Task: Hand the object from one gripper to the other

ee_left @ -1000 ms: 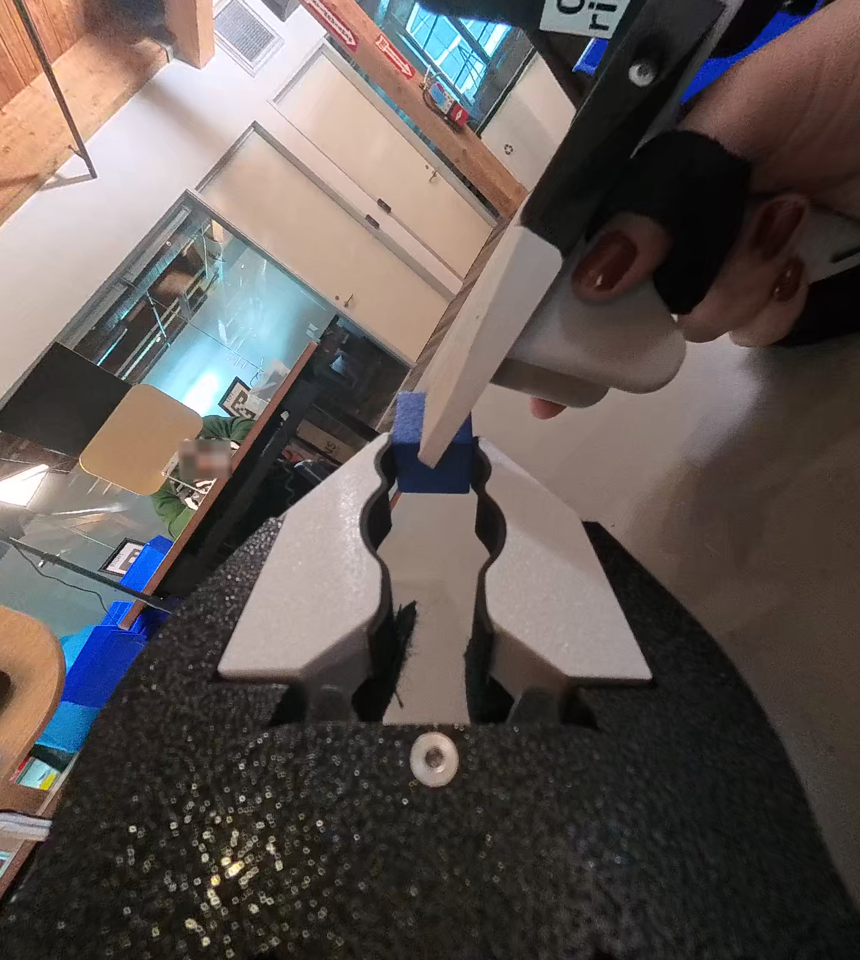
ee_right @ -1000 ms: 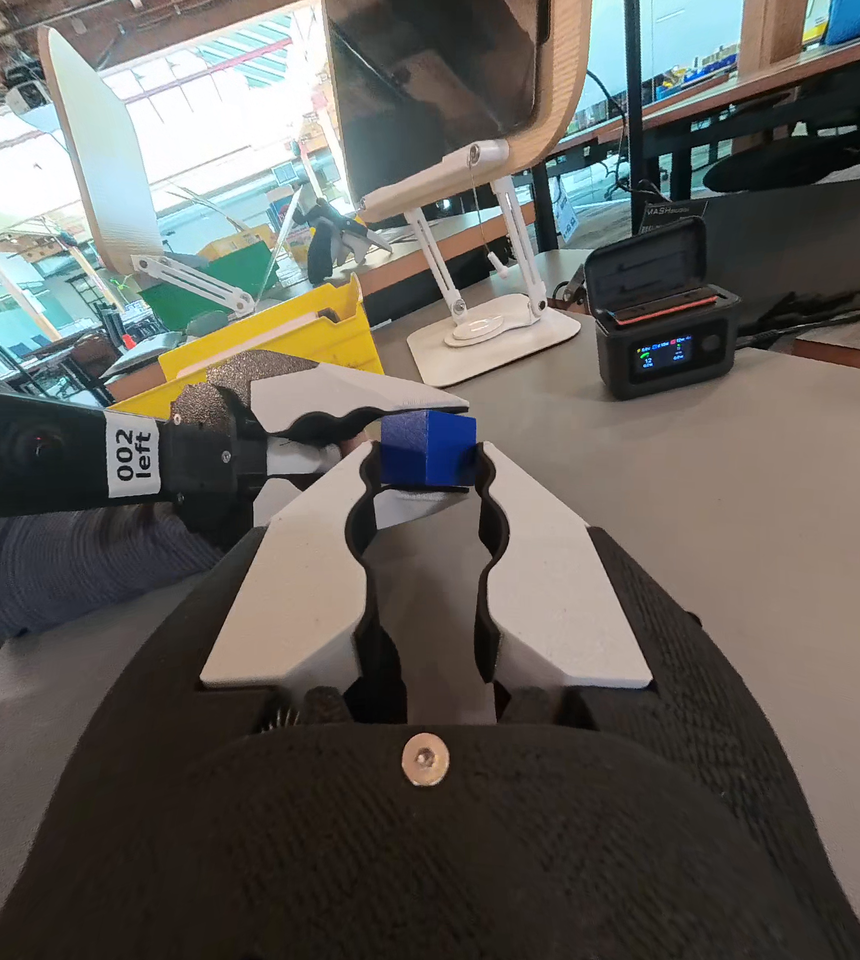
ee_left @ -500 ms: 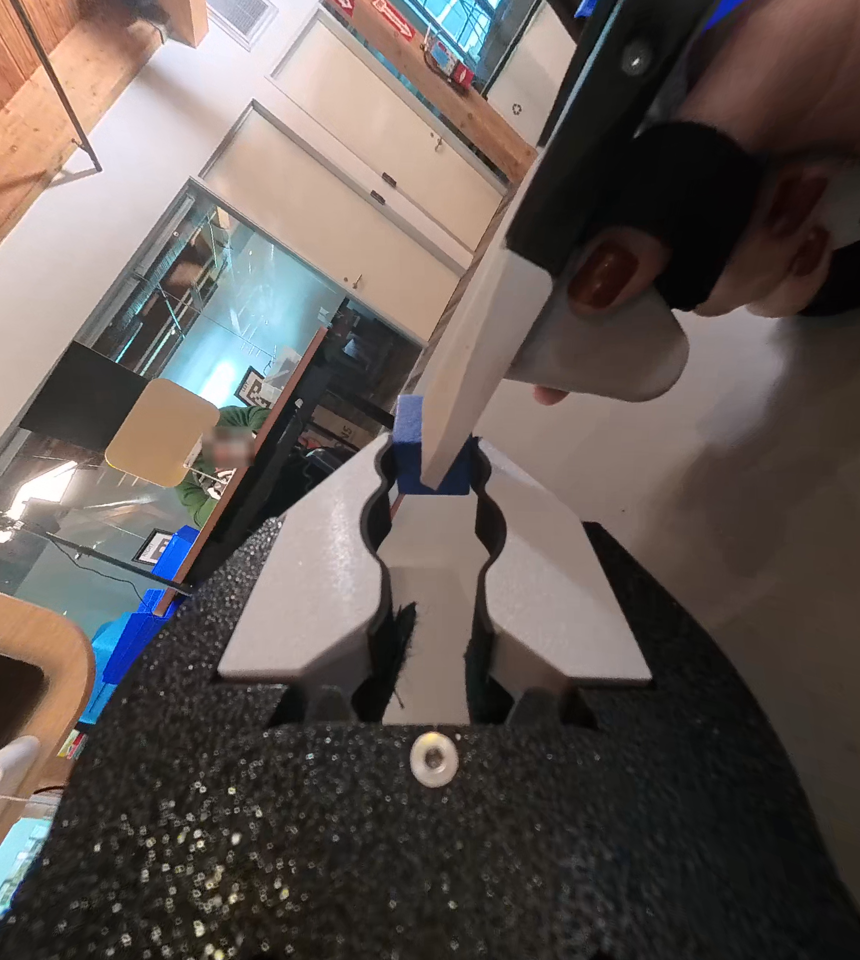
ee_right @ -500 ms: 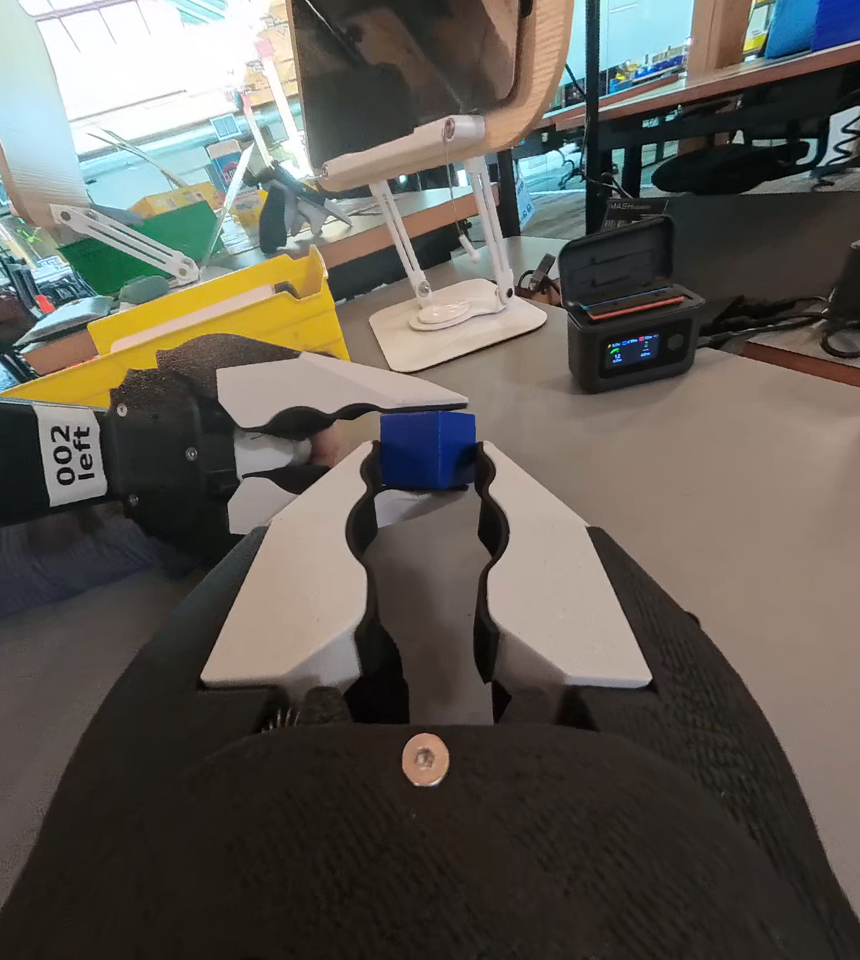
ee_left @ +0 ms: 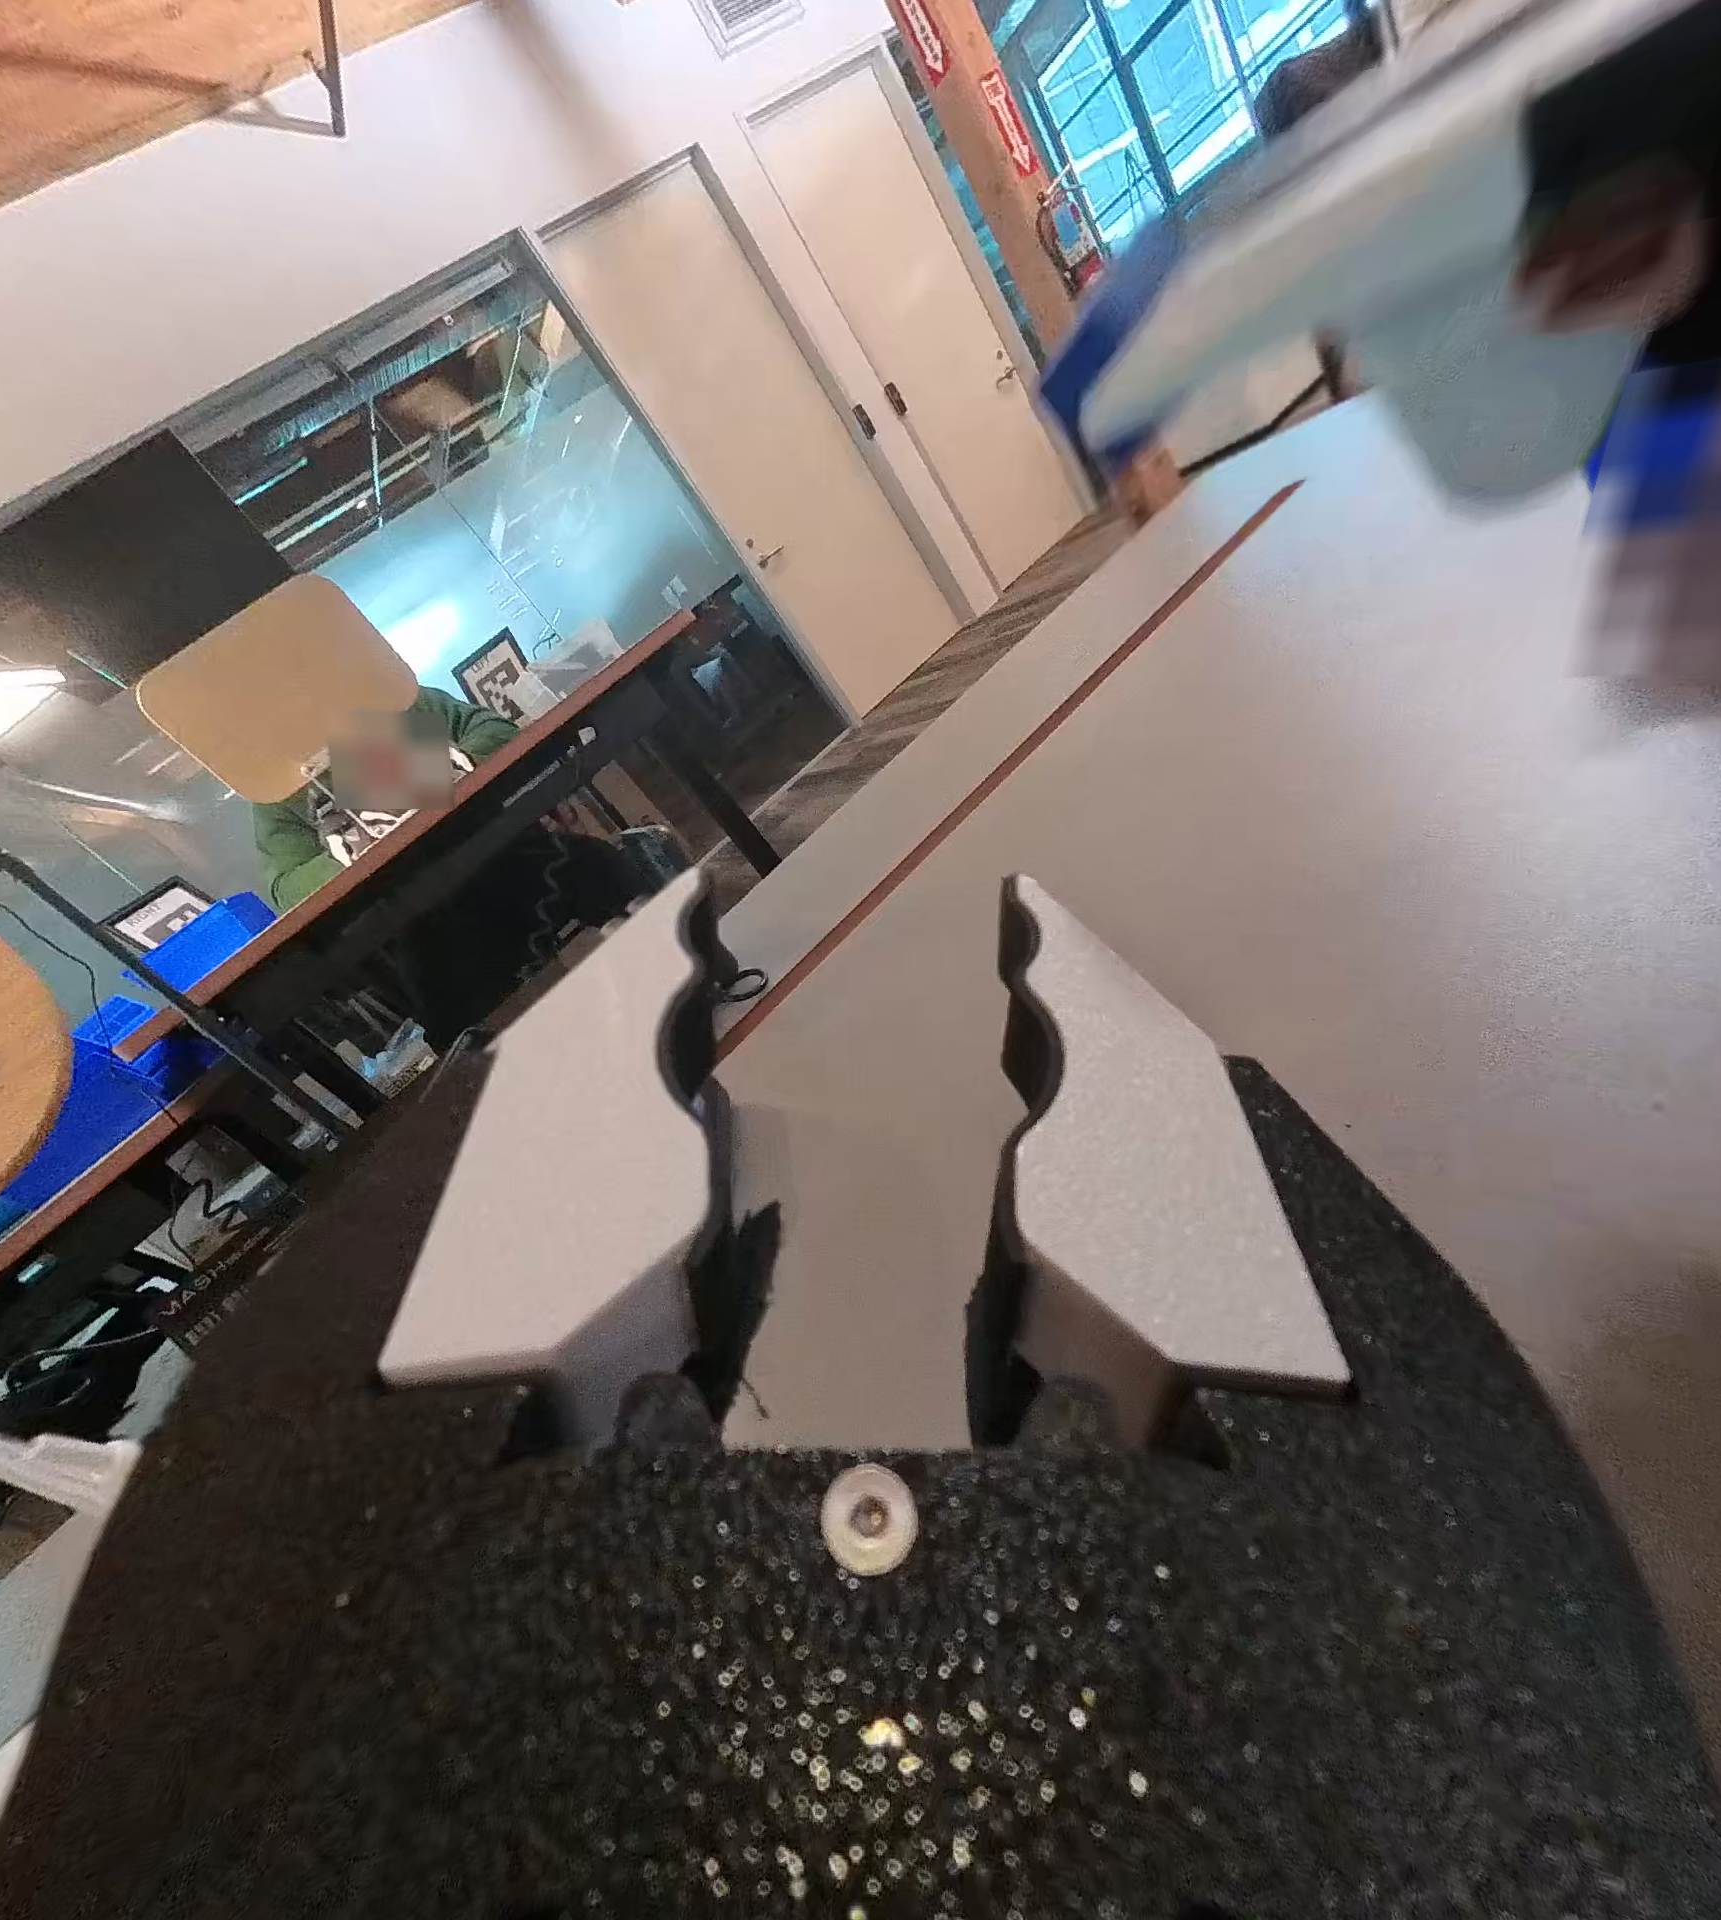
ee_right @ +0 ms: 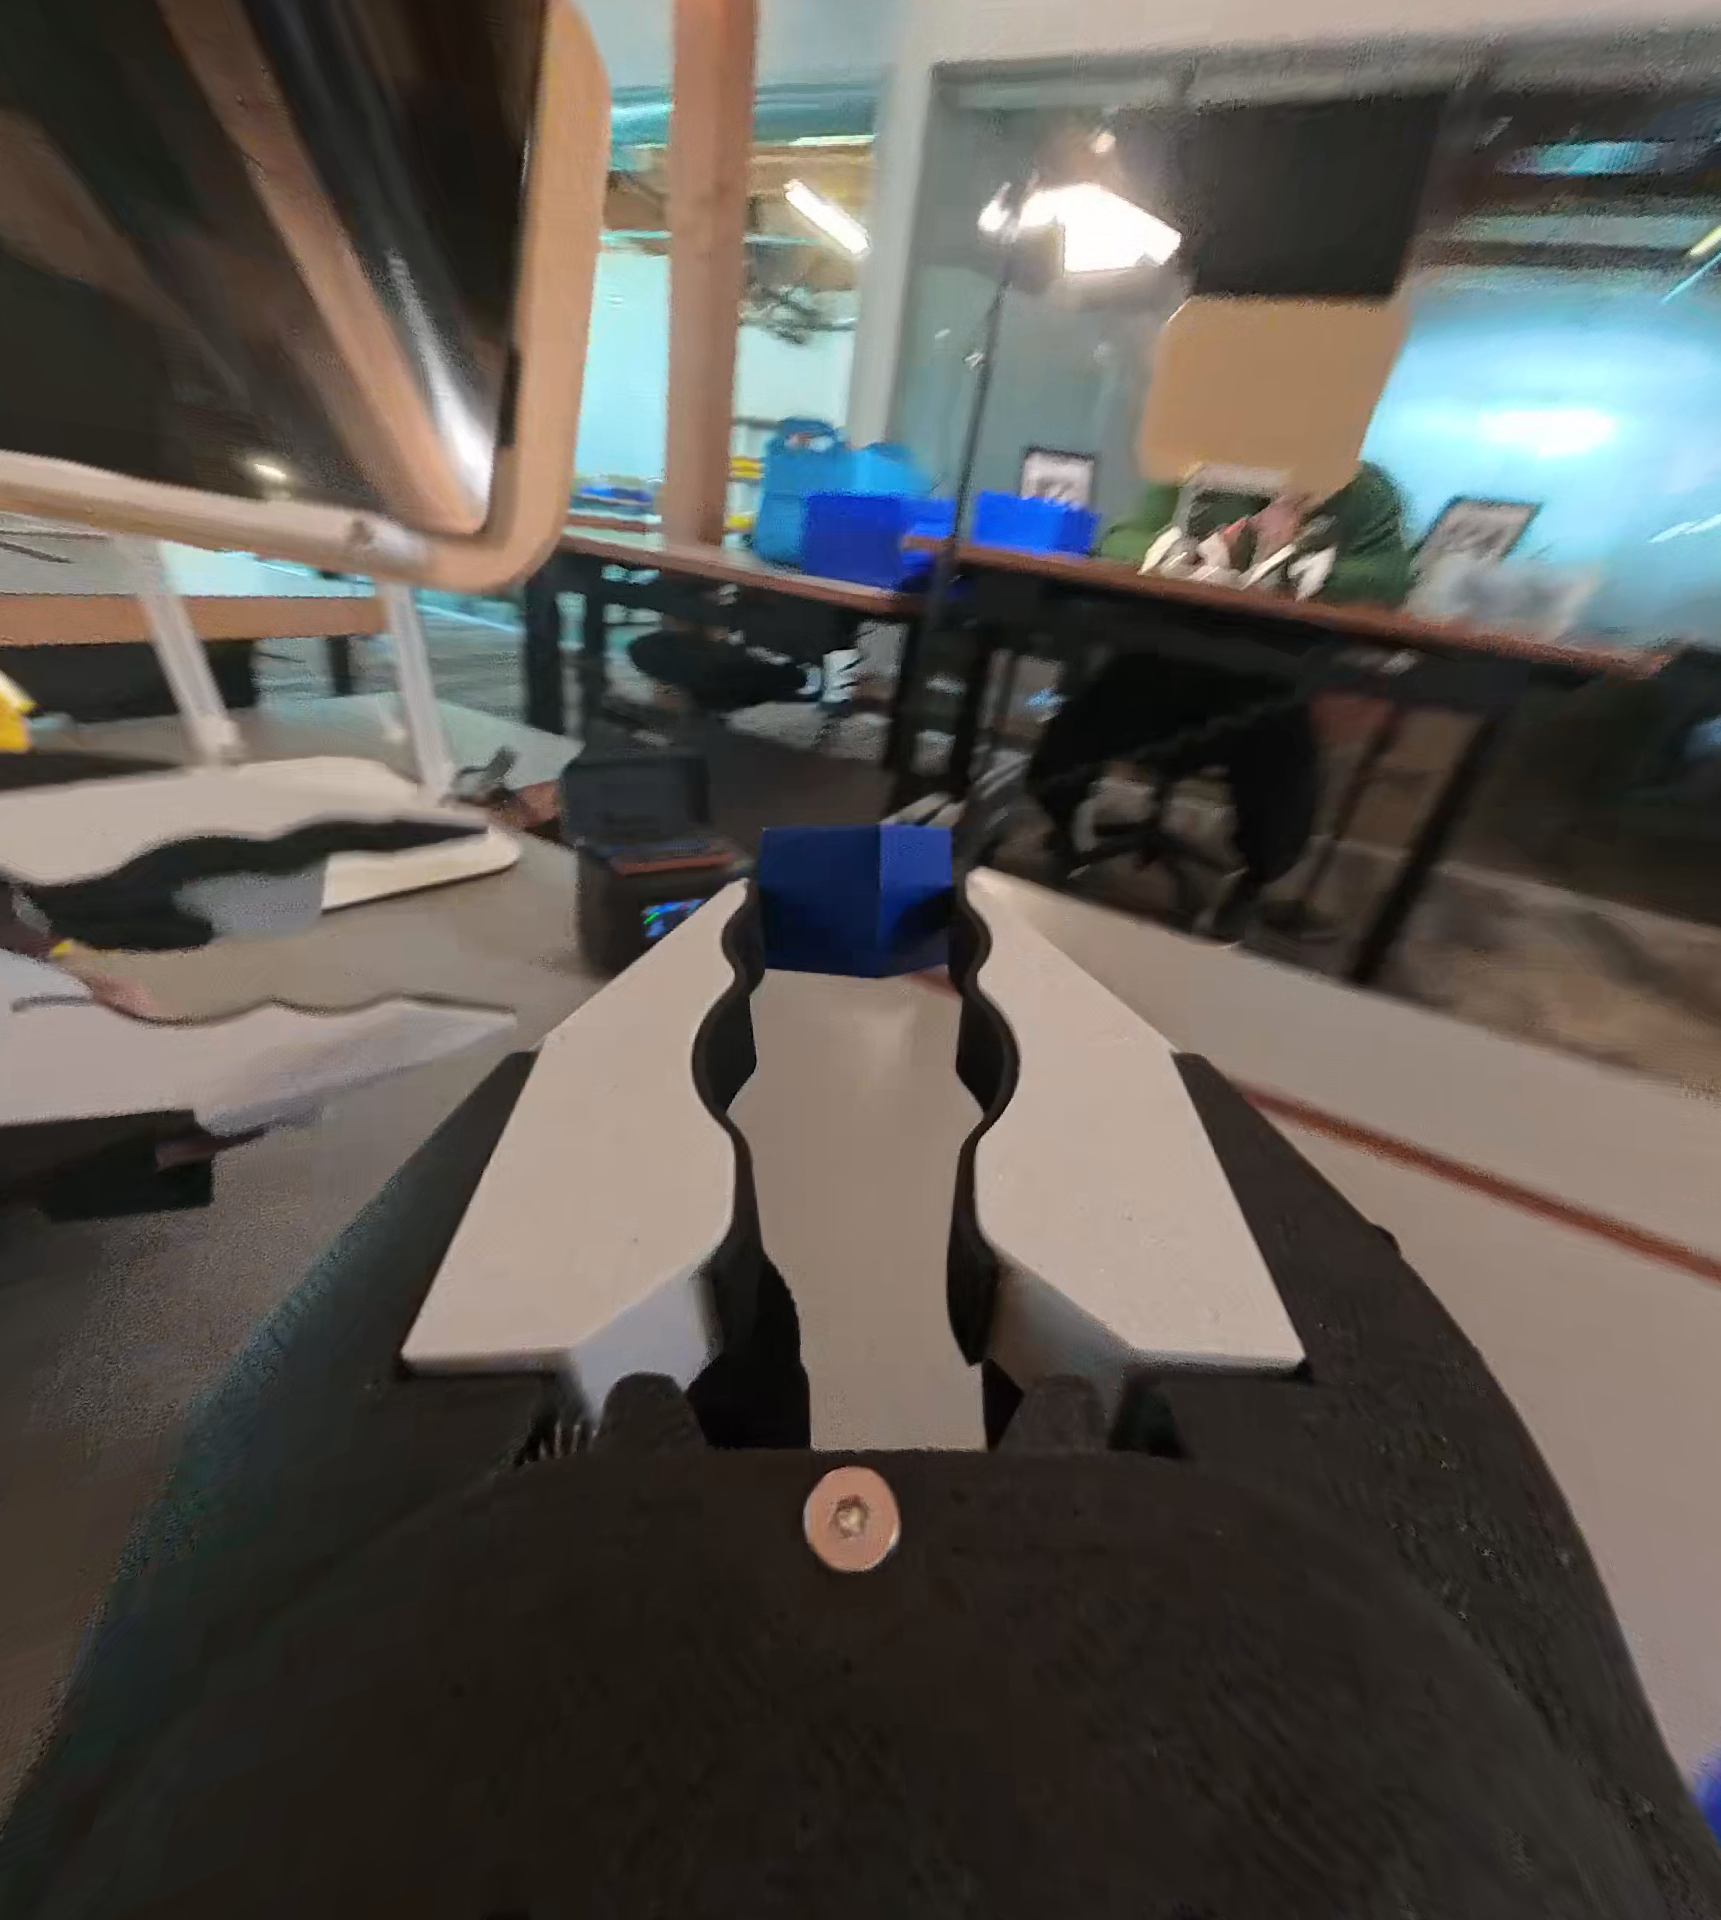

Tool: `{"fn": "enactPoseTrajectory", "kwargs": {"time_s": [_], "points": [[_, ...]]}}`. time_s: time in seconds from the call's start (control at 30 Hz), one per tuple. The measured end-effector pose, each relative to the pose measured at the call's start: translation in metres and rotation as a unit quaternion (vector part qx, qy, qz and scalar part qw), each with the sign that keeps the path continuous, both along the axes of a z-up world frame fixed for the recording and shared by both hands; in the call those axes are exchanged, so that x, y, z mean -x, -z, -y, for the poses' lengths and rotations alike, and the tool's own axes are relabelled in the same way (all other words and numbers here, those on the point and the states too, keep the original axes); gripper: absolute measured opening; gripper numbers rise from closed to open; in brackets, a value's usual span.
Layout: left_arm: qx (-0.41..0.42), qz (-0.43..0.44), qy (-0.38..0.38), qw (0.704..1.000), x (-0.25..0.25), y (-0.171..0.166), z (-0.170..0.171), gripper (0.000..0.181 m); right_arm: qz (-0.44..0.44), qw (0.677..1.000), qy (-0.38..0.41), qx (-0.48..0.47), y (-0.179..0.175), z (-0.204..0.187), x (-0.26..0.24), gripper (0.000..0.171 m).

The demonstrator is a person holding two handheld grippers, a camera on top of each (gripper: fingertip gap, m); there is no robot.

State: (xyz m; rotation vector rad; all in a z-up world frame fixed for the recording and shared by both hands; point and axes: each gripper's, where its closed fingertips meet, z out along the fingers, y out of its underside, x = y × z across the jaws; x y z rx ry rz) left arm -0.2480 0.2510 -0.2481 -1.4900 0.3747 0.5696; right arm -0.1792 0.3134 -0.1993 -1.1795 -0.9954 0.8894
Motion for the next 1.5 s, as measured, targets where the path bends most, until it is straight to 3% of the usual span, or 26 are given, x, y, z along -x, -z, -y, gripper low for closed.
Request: {"fn": "enactPoseTrajectory", "kwargs": {"time_s": [0.1, 0.23, 0.33, 0.43, 0.6, 0.7, 0.83, 0.9, 0.97, 1.07, 1.17, 1.37, 1.5], "points": [[0.003, 0.000, 0.008, 1.000, -0.002, 0.001, -0.001, 0.048, 0.004, 0.997, 0.065, -0.045, -0.057, 0.009, -0.048, 0.034], [0.006, -0.009, 0.014, 1.000, -0.006, 0.002, -0.001, 0.043, 0.130, 0.979, 0.154, -0.013, -0.064, -0.001, -0.129, 0.034], [0.013, -0.001, 0.020, 1.000, -0.007, 0.004, -0.002, 0.042, 0.297, 0.910, 0.276, 0.084, -0.015, -0.040, -0.219, 0.034], [0.021, 0.017, 0.018, 0.999, -0.004, 0.006, -0.003, 0.042, 0.373, 0.846, 0.315, 0.215, 0.044, -0.059, -0.289, 0.034], [0.020, 0.020, 0.022, 0.999, -0.004, 0.005, -0.001, 0.040, 0.333, 0.823, 0.311, 0.340, 0.085, -0.077, -0.324, 0.035], [0.026, 0.018, 0.024, 0.999, -0.005, 0.007, -0.002, 0.040, 0.307, 0.821, 0.357, 0.324, 0.082, -0.087, -0.330, 0.060], [0.020, 0.027, 0.023, 0.999, -0.003, 0.004, -0.002, 0.040, 0.215, 0.886, 0.388, 0.137, -0.004, -0.084, -0.286, 0.077], [0.015, 0.039, 0.027, 0.999, -0.002, 0.003, -0.001, 0.039, 0.140, 0.934, 0.328, 0.035, -0.052, -0.060, -0.227, 0.076], [0.012, 0.051, 0.029, 0.998, -0.001, 0.002, -0.001, 0.043, 0.081, 0.963, 0.255, -0.033, -0.073, -0.032, -0.166, 0.077], [0.010, 0.072, 0.036, 0.997, 0.000, 0.002, -0.001, 0.066, 0.030, 0.984, 0.173, -0.042, -0.055, -0.010, -0.088, 0.086], [-0.003, 0.071, -0.017, 0.997, 0.017, 0.000, -0.002, 0.106, -0.003, 0.989, 0.138, -0.048, -0.022, -0.010, -0.031, 0.096], [-0.002, 0.069, -0.050, 0.996, 0.029, 0.002, -0.003, 0.121, -0.011, 0.984, 0.150, -0.094, 0.025, -0.022, 0.015, 0.104], [-0.020, 0.064, -0.081, 0.994, 0.039, -0.003, -0.002, 0.128, -0.041, 0.986, 0.126, -0.102, 0.020, -0.013, 0.014, 0.102]]}}
